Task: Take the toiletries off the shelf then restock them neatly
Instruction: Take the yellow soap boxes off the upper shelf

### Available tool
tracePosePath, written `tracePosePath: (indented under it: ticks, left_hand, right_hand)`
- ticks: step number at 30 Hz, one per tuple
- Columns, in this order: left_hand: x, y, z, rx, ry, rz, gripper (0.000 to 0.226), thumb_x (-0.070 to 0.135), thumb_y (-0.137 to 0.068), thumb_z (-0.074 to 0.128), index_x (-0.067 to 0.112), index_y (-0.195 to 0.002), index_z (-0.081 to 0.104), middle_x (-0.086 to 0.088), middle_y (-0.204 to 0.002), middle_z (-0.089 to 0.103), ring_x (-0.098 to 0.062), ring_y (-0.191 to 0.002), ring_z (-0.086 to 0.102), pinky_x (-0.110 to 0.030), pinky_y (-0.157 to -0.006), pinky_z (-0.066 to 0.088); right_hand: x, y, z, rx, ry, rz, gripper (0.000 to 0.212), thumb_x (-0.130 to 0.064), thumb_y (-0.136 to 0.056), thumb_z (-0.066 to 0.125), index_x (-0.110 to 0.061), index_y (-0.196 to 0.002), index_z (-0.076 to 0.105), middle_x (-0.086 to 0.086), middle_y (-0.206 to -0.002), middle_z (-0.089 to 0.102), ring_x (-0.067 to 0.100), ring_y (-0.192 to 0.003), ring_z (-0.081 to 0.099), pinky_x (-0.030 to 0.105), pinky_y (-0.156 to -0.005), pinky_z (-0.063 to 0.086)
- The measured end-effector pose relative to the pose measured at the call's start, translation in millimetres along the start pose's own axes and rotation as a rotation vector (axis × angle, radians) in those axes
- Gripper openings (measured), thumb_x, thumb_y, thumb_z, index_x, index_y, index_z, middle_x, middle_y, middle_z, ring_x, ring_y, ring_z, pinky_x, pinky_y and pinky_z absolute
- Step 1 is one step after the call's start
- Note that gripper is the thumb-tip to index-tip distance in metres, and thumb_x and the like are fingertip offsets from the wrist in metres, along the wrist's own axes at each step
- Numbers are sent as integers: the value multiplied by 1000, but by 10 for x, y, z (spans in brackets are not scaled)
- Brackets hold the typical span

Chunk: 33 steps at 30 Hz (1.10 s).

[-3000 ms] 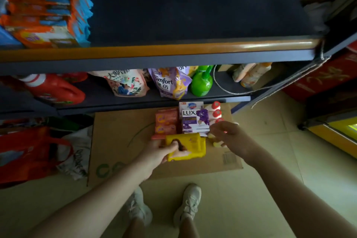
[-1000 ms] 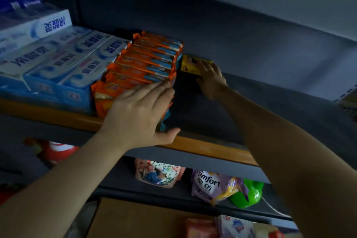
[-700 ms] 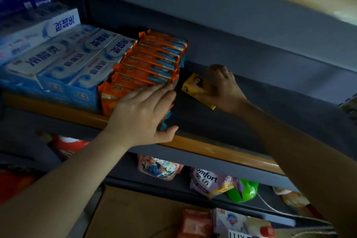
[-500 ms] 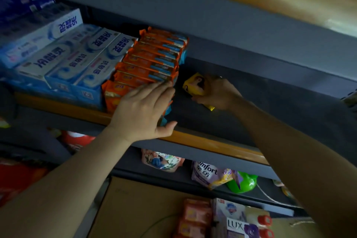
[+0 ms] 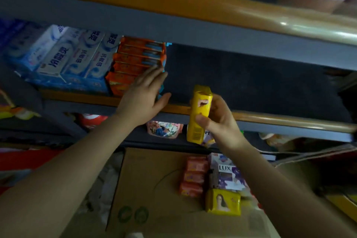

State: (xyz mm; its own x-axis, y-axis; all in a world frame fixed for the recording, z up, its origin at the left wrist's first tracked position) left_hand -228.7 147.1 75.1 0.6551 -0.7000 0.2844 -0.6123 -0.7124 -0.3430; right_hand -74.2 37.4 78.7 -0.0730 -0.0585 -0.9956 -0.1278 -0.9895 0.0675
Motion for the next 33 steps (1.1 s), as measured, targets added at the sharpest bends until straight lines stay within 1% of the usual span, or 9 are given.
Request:
tracePosePath:
  ticks: [5,9,11,16,19,24,29,31,33]
  left_hand:
    - [323,320,34,-228,958,-479,54,66,-79,35,24,-97,64,-2,-103,67,-18,-101,61,-39,-94,46]
    - [475,543,248,-483,980,-538,29,45,-86,58,19,-98,64,4,-89,69,-11,-89,64,-18,-75,51]
    - [530,668,393,-589,1015,-537,34,46,-79,67,20,-100,66,4,-89,72,-11,-90,66,-24,-78,51]
    - [739,959,626,-723,1366,-702,17,27,-82,62,17,-96,62,-1,-83,71,-13,-83,65,-22,-68,46]
    - [891,1083,751,-712,1546,-780,26,26,-72,62,17,-97,60,-2,-87,69,-21,-90,64,-28,-76,46]
    - [1225,1198,913,-655,1444,-498,40,7,-71,69,22,-104,52,9,-94,66,-6,-89,63,-23,-77,51]
    - [1569,1277,920,-536,1103,45,30,19,-77,63,37,-97,50,28,-114,56,-2,-112,52,-17,-92,41]
    - [1693,1321,965,-518,1097,56,32,23,-77,63,38,-101,50,23,-114,58,0,-110,53,-15,-91,40]
    - [1789,1376,1084,-517,1273,-224,37,9,-78,68,29,-104,51,13,-104,62,0,-99,58,-20,-89,44]
  right_hand:
    - [213,284,47,83,300,118,65,-32,-63,80,-25,-118,47,-8,-104,62,3,-91,62,18,-75,50]
    - [247,477,121,94,774,84,77,-39,-61,84,-20,-125,45,-8,-105,59,9,-93,58,23,-78,48]
    - [294,596,129,70,831,116,79,-41,-62,82,-20,-128,44,-8,-104,59,9,-93,58,24,-79,48]
    - [417,972,-208,297,380,273,23,-22,-86,64,-11,-107,62,0,-91,66,11,-82,61,22,-72,49]
    - [531,1238,-357,395,-46,535,23,-25,-93,52,-9,-107,62,8,-86,62,17,-72,61,24,-57,53]
    - [665,1580,-582,285,123,572,14,-21,-89,60,-27,-101,60,7,-102,61,20,-86,57,43,-78,53]
    - [784,1895,-843,162,295,262,38,-3,-79,69,-29,-105,57,-3,-107,61,7,-95,56,28,-85,48]
    - [895,2031,-984,182,200,283,40,-8,-76,71,-27,-108,57,-2,-111,60,8,-103,56,28,-89,48]
    - [977,2146,-1142,210,127,349,41,-18,-73,70,-24,-112,56,2,-116,59,13,-108,56,28,-90,48]
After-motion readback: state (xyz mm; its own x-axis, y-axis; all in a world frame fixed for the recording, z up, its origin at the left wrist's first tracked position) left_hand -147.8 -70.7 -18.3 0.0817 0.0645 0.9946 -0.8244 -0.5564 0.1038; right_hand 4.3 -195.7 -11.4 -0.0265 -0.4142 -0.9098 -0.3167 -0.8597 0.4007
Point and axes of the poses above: each hand's wrist, its own y-axis away from the middle knuckle, its own z-axis out of the palm, x = y × z, the point moved 4 cm from there along -y, towards the middle knuckle
